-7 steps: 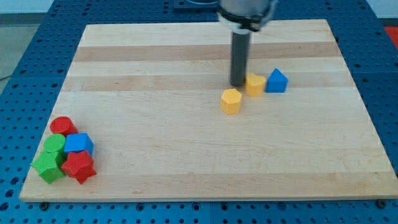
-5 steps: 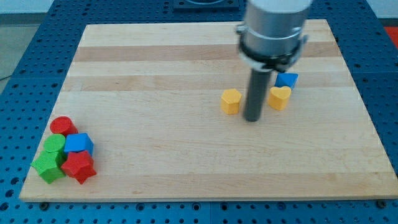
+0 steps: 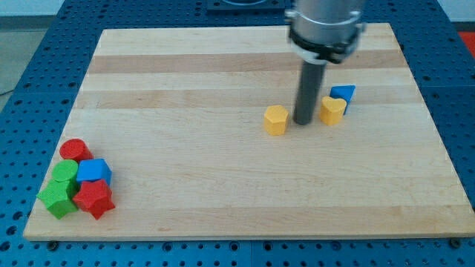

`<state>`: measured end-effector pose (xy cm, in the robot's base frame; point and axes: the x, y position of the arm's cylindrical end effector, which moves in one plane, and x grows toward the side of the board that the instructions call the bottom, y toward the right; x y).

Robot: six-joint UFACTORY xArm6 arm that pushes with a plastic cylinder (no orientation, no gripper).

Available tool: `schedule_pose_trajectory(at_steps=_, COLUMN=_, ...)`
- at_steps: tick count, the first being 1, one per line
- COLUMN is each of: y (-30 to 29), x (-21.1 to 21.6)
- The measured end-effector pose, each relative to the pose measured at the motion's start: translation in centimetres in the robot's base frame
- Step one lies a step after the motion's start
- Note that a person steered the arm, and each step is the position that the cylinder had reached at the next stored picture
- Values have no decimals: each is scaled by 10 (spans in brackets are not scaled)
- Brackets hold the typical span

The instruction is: Push the yellow hexagon above the blue cube

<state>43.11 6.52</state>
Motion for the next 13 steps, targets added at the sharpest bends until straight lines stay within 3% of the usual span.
schedule_pose_trajectory(at_steps=1, y=-69, x=0)
schedule_pose_trajectory(at_steps=2, y=-129, x=28)
schedule_pose_trajectory(at_steps=3, y=-116, x=27)
schedule_pose_trajectory(at_steps=4, y=-50, x=19)
schedule_pose_trajectory(at_steps=5, y=-38, x=41)
schedule_pose_trajectory(at_steps=6, y=-70, x=61)
schedule_pose_trajectory(at_steps=7, y=-146, x=61)
schedule_pose_trajectory(at_steps=8, y=-170, x=60)
schedule_pose_trajectory(at_steps=9, y=-117, x=37)
schedule_pose_trajectory(at_steps=11, y=-182, x=43)
schedule_pose_trajectory(at_steps=13, y=-178, x=58)
